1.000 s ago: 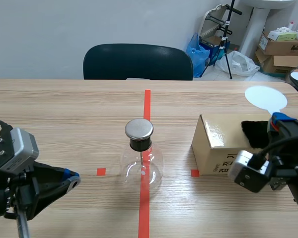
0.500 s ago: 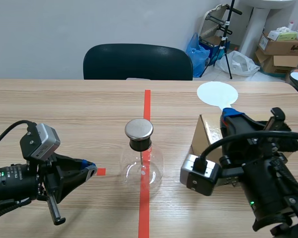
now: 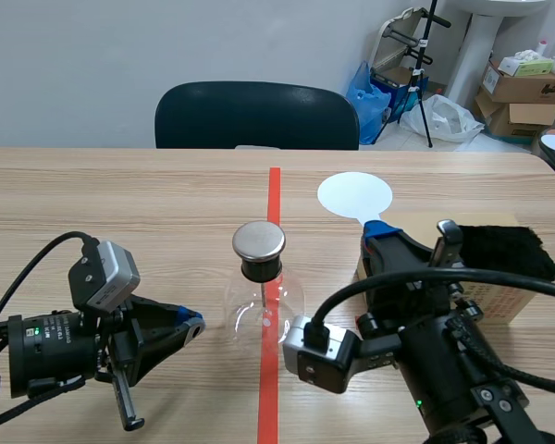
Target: Do the electroscope experiment
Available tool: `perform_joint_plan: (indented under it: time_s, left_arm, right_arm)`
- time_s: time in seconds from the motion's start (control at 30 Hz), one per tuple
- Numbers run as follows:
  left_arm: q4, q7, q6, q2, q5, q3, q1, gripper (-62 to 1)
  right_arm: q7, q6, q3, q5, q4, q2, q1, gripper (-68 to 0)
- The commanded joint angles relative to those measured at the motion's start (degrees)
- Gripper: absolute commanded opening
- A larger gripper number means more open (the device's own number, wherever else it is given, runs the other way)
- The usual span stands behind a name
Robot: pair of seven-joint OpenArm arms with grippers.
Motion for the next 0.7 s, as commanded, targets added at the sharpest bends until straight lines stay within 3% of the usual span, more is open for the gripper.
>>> perform_joint_plan:
  time_s: [0.0,0.67]
  left_arm:
    - [0.8,-0.8,-0.3,0.5,-0.6,-0.1,-0.3,-57.1]
    - [0.8,-0.5,-0.3,1.0,-0.6,-0.1,-0.3,-57.1]
  right_arm:
    - [-0.6,-0.6,-0.5,-0.1,0.5,0.4,0.7,-66.6]
    - [-6.0,-0.6,-3.3,-0.1,0.5,0.3,-0.2,-66.6]
